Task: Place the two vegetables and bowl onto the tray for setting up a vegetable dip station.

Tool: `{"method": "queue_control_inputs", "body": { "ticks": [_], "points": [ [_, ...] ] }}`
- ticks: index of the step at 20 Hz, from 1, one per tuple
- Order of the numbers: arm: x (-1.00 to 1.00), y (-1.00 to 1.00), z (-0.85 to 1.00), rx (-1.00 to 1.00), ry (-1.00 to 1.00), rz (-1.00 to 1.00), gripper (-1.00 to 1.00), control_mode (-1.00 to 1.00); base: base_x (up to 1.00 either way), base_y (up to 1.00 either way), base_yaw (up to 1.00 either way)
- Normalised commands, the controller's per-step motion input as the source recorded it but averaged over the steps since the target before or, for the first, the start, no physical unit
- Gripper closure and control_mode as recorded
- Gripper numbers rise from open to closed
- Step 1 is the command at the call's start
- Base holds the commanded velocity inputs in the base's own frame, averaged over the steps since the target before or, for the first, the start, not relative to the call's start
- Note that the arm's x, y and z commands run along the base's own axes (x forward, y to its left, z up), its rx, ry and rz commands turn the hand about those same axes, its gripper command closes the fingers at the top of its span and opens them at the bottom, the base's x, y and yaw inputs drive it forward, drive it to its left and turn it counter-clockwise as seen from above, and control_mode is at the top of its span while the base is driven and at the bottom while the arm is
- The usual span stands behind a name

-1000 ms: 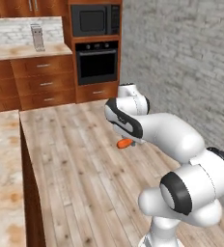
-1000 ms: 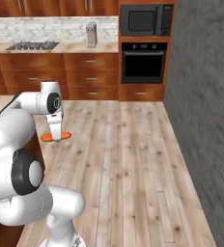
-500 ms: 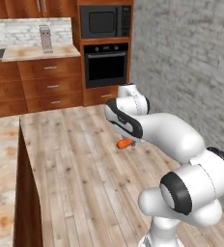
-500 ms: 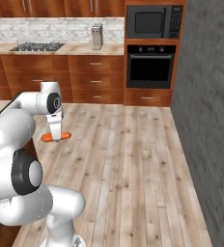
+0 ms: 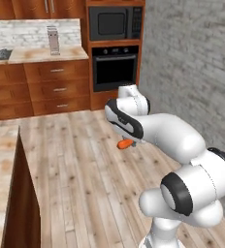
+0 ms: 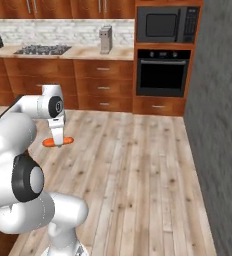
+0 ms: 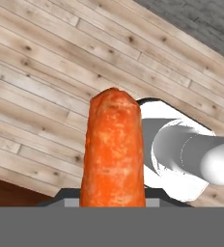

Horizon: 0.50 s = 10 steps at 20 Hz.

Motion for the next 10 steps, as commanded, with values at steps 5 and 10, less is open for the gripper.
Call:
{"method": "queue_control_inputs", "body": {
  "ticks": [5, 10],
  "points": [
    [0.0, 0.0, 0.0, 0.0, 0.0, 0.0, 1.0, 1.0, 0.57, -0.31, 0.13],
    [0.0, 0.0, 0.0, 0.0, 0.0, 0.0, 1.0, 1.0, 0.57, -0.3, 0.14]
  ]
}}
